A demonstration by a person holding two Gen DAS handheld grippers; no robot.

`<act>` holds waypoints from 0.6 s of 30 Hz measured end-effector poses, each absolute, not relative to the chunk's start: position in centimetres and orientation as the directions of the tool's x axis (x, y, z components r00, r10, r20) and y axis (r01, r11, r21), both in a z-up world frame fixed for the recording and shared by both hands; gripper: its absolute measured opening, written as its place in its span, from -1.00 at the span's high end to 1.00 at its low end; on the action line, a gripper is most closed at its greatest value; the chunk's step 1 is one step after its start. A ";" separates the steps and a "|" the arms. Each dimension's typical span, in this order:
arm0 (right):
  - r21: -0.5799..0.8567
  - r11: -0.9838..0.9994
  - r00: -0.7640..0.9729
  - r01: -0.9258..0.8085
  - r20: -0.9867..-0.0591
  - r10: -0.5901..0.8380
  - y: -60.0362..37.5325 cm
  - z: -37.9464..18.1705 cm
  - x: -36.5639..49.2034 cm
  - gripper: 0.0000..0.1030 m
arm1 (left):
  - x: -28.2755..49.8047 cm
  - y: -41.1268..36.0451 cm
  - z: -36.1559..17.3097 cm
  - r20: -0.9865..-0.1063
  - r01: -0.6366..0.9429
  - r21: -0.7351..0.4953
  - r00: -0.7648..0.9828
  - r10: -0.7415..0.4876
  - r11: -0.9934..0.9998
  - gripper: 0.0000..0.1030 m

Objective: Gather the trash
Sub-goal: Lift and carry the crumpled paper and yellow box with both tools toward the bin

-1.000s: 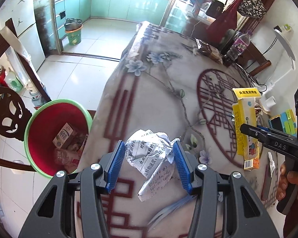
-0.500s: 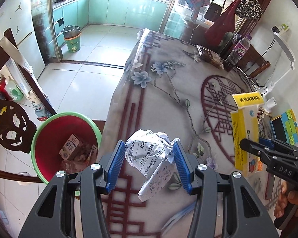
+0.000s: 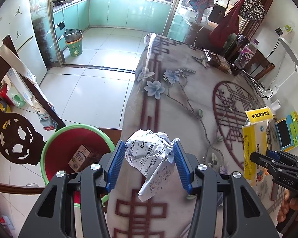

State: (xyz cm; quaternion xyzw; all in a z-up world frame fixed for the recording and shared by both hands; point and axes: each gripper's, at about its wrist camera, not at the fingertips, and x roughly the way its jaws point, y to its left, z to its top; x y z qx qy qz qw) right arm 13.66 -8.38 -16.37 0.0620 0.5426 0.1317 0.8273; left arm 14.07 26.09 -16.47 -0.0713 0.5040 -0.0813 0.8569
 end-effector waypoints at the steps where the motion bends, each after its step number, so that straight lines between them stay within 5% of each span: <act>1: 0.246 0.958 0.377 -0.149 -0.881 0.285 -8.2 -16.4 13.7 0.26 | 14.3 26.4 -16.5 -0.852 0.066 -0.202 0.479 -0.209 0.977 0.08; 18: 0.252 0.944 0.354 -0.214 -0.880 0.316 -3.2 -16.6 15.1 0.26 | 14.1 34.0 -18.3 -0.868 -0.074 -0.179 0.481 -0.122 0.981 0.08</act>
